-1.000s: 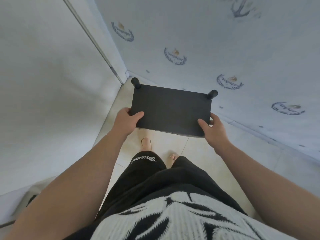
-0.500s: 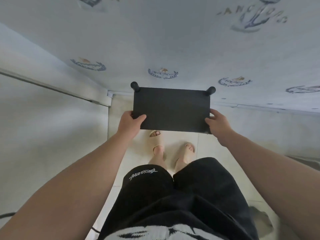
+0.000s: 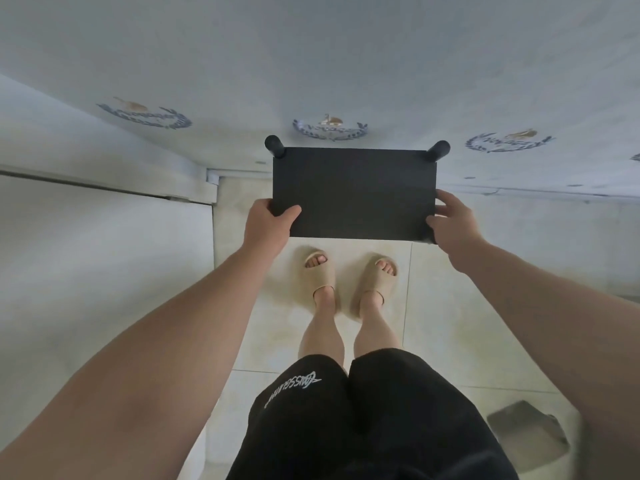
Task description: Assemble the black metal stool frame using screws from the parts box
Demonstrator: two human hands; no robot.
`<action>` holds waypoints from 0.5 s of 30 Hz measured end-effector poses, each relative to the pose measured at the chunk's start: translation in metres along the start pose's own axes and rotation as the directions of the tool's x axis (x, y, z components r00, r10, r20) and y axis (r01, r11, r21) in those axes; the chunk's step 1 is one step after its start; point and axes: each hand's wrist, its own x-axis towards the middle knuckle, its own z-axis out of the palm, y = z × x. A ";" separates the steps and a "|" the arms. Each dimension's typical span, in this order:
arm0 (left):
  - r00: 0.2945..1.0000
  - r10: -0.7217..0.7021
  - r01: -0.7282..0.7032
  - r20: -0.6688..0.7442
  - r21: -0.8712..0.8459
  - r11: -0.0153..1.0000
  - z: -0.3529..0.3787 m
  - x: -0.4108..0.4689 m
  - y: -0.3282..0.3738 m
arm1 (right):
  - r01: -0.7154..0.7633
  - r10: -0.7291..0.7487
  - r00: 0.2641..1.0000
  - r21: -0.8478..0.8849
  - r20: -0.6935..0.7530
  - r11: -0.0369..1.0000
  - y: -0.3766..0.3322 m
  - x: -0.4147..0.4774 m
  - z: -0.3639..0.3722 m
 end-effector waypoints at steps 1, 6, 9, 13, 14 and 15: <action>1.000 0.001 -0.001 -0.004 -0.007 1.000 0.002 0.004 0.000 | 0.007 -0.007 1.000 0.000 -0.003 1.000 0.000 0.004 0.001; 0.999 0.023 -0.023 -0.033 -0.018 1.000 0.006 0.017 0.009 | 0.049 -0.049 0.999 -0.010 -0.025 0.999 -0.003 0.015 -0.001; 0.999 0.021 -0.021 -0.034 -0.007 1.000 0.007 0.016 0.008 | 0.053 -0.053 0.998 0.006 -0.026 0.999 -0.002 0.015 0.000; 1.000 0.008 -0.007 -0.026 0.035 0.999 0.005 0.013 0.011 | 0.046 -0.046 0.999 0.001 -0.008 0.999 -0.004 0.011 0.001; 1.000 0.005 -0.004 -0.018 0.052 0.999 0.004 0.014 0.012 | 0.045 -0.045 0.999 -0.003 -0.004 0.999 -0.004 0.010 0.001; 1.000 0.003 -0.002 -0.009 0.074 0.997 0.003 0.012 0.015 | 0.043 -0.043 0.999 0.002 -0.001 0.999 -0.006 0.008 0.001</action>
